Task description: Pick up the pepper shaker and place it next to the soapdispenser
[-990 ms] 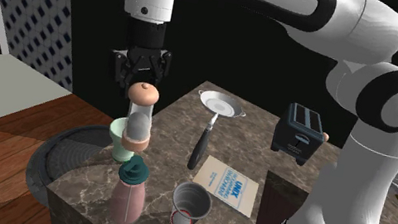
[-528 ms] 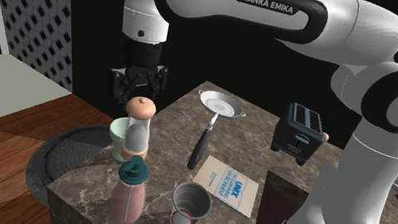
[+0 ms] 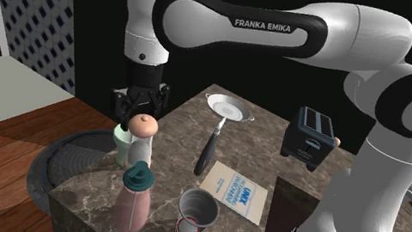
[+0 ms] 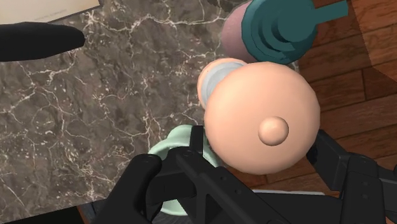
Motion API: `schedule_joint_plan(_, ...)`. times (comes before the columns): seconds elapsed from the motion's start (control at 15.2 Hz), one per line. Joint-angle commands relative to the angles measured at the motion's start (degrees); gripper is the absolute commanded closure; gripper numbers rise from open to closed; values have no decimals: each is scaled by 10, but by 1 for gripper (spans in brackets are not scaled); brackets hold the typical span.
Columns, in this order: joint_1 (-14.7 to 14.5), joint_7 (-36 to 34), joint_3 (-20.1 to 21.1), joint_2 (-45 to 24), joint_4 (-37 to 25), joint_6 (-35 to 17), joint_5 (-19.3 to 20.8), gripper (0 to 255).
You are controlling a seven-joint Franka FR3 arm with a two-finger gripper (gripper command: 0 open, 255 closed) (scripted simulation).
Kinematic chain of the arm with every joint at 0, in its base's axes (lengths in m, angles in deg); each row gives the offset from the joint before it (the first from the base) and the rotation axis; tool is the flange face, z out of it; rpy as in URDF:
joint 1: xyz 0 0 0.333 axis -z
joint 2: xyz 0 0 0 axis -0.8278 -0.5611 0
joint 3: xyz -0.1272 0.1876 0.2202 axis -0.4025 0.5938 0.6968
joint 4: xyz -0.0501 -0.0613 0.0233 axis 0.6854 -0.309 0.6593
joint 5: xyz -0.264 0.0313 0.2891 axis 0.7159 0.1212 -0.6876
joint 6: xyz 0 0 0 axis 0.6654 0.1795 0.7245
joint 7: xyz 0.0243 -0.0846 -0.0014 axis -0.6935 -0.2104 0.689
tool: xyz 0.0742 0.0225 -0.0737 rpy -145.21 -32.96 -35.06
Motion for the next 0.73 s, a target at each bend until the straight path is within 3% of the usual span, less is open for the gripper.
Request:
schedule_joint_plan(0.0,1,1,0,-1,14,-15,0,255)
schedule_joint_plan(0.66,1,1,-2,-10,80,-89,3,255)
